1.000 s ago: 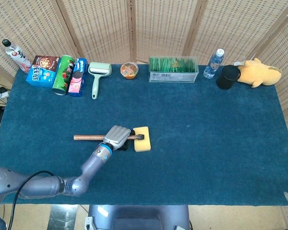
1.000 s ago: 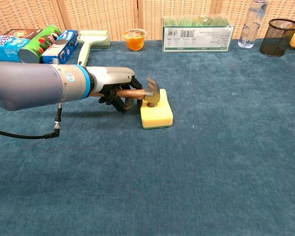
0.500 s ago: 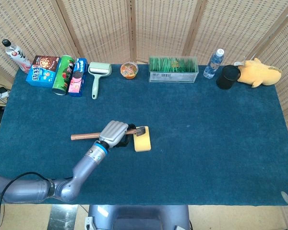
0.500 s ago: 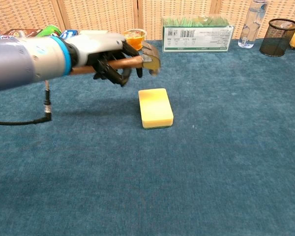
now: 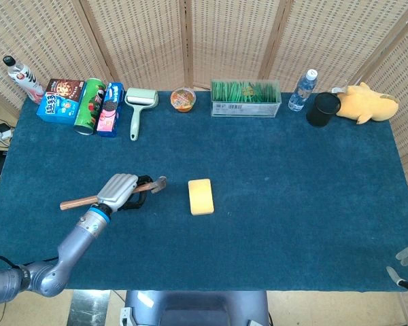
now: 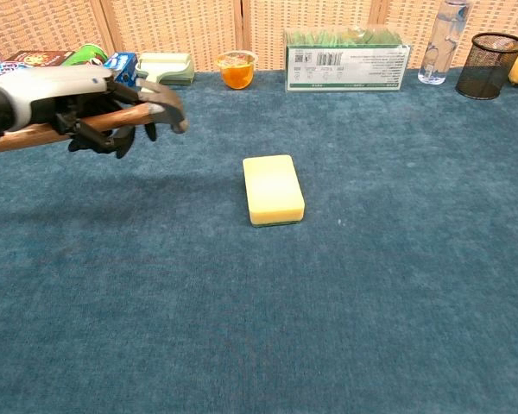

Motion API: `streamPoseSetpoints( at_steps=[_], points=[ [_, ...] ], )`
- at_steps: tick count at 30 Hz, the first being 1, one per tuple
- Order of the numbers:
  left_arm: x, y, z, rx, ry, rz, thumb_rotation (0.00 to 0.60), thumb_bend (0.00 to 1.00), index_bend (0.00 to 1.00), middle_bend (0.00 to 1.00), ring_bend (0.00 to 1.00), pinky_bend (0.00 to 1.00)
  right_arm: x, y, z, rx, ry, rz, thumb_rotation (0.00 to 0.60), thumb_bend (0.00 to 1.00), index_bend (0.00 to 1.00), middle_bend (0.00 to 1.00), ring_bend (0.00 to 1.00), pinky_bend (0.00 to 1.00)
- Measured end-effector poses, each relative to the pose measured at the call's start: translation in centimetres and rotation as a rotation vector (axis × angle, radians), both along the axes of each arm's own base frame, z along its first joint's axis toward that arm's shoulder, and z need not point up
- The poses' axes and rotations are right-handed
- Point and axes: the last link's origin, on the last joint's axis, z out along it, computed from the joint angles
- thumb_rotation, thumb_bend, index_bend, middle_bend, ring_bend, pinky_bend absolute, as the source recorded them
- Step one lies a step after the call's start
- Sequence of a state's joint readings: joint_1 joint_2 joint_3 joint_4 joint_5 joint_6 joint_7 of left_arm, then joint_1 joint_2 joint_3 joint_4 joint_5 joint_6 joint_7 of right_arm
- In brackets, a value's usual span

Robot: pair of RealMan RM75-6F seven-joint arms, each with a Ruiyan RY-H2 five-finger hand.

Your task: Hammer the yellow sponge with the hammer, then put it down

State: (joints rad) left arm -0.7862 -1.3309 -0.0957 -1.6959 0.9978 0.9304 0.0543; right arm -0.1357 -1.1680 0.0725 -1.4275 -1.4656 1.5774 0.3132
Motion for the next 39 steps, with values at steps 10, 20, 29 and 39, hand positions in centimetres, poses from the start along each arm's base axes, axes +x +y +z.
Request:
streamPoseSetpoints(
  at_steps=[10, 20, 29, 39],
  points=[
    [-5.5, 0.6, 0.4, 0.016, 0.066, 0.056, 0.600, 0.53, 0.51, 0.60, 0.45, 0.45, 0.5, -0.5, -0.6, 0.018, 0.006, 0.006, 0.600, 0.22, 0.53, 0.61, 0.52, 0.35],
    [-6.2, 0.3, -1.3, 0.042, 0.133, -0.017, 0.600, 0.17, 0.00, 0.06, 0.00, 0.10, 0.6, -0.5, -0.4, 0.011, 0.007, 0.009, 0.600, 0.22, 0.53, 0.61, 0.51, 0.35],
    [-6.5, -1.7, 0.9, 0.170, 0.096, -0.048, 0.600, 0.19, 0.00, 0.05, 0.00, 0.10, 0.4, -1.1, -0.3, 0.020, 0.006, 0.018, 0.600, 0.22, 0.53, 0.61, 0.51, 0.35],
    [-11.7, -10.2, 7.1, 0.332, 0.096, 0.084, 0.600, 0.21, 0.07, 0.07, 0.00, 0.10, 1.6, -3.0, -1.6, 0.090, 0.000, 0.093, 0.600, 0.22, 0.53, 0.61, 0.51, 0.35]
  ],
)
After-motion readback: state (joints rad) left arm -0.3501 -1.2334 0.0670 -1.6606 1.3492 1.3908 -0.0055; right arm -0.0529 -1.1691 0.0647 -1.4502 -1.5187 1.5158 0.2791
